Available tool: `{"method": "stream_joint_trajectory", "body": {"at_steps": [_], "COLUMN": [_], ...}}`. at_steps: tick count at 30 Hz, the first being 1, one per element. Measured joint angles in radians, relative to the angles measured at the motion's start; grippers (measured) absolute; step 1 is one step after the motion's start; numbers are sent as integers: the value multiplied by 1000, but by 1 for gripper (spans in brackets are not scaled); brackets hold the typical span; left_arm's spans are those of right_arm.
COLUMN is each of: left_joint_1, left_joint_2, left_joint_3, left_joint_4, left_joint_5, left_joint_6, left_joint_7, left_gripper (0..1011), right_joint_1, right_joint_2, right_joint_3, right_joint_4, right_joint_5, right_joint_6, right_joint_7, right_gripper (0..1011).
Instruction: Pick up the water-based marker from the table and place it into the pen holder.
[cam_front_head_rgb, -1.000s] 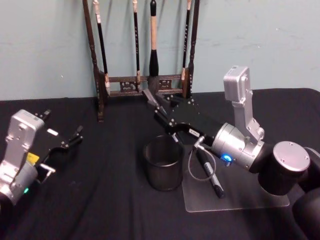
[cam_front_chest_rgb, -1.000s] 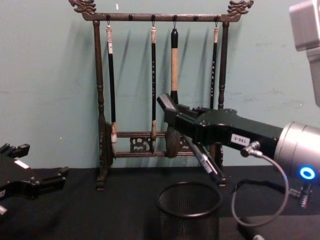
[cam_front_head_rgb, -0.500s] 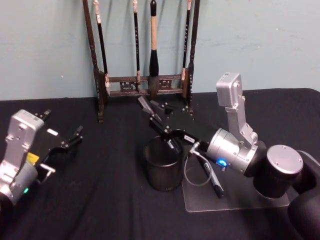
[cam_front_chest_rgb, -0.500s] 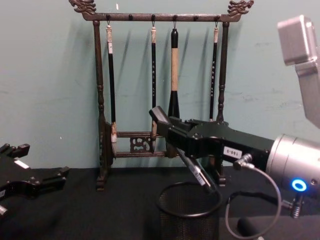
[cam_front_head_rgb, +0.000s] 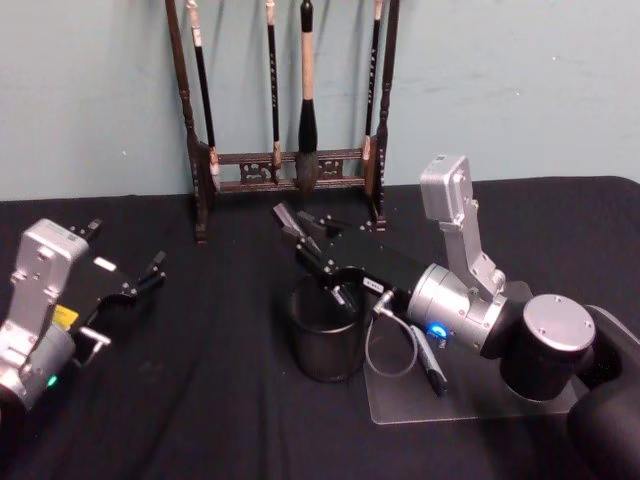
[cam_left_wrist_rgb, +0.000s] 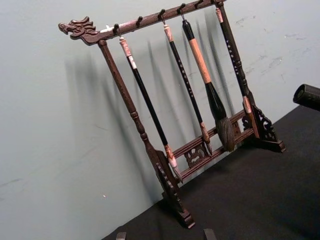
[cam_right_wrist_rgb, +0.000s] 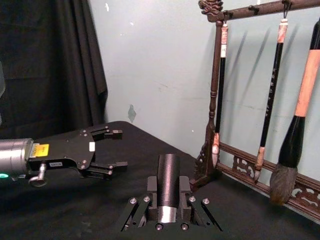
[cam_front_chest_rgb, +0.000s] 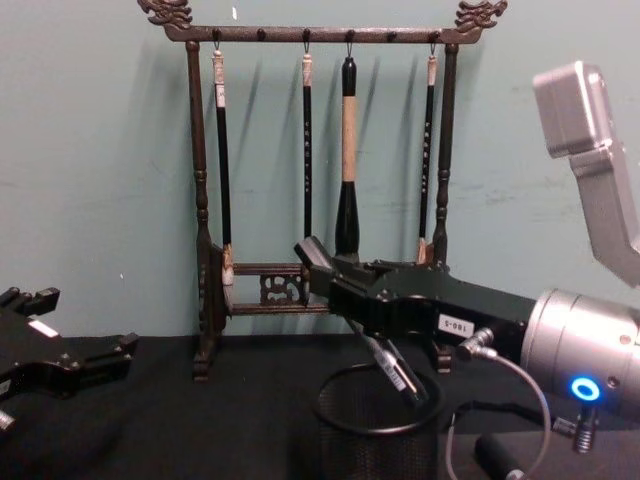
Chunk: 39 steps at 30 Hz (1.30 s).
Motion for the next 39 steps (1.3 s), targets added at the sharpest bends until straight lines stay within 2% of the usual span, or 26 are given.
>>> {"method": "stream_joint_trajectory", "body": {"at_steps": [3, 26, 27, 28, 29, 33, 35, 36, 39], "left_joint_1": [0, 0, 0, 0, 0, 0, 0, 0, 0], "left_joint_2": [0, 0, 0, 0, 0, 0, 0, 0, 0], "left_joint_3": [0, 0, 0, 0, 0, 0, 0, 0, 0], "left_joint_4": [0, 0, 0, 0, 0, 0, 0, 0, 0], "left_joint_5": [0, 0, 0, 0, 0, 0, 0, 0, 0], "left_joint_6": [0, 0, 0, 0, 0, 0, 0, 0, 0], "left_joint_7": [0, 0, 0, 0, 0, 0, 0, 0, 0], "left_gripper": [1001, 1001, 1001, 1001, 1001, 1001, 1001, 1001, 1001], "right_joint_1": [0, -1, -1, -1, -1, -1, -1, -1, -1], "right_joint_2": [-1, 0, 0, 0, 0, 0, 0, 0, 0], "right_joint_3": [0, 1, 1, 1, 1, 1, 1, 1, 1], "right_joint_4": [1, 0, 0, 0, 0, 0, 0, 0, 0], "right_joint_5": [-10, -6, -6, -6, -6, -5, -5, -5, -5], "right_joint_6": [-3, -1, -1, -1, -1, 0, 0, 0, 0], "right_joint_7": [-12, -6, -6, -6, -6, -5, -5, -5, -5], "right_gripper": [253, 261, 303, 397, 397, 542, 563, 644, 743]}}
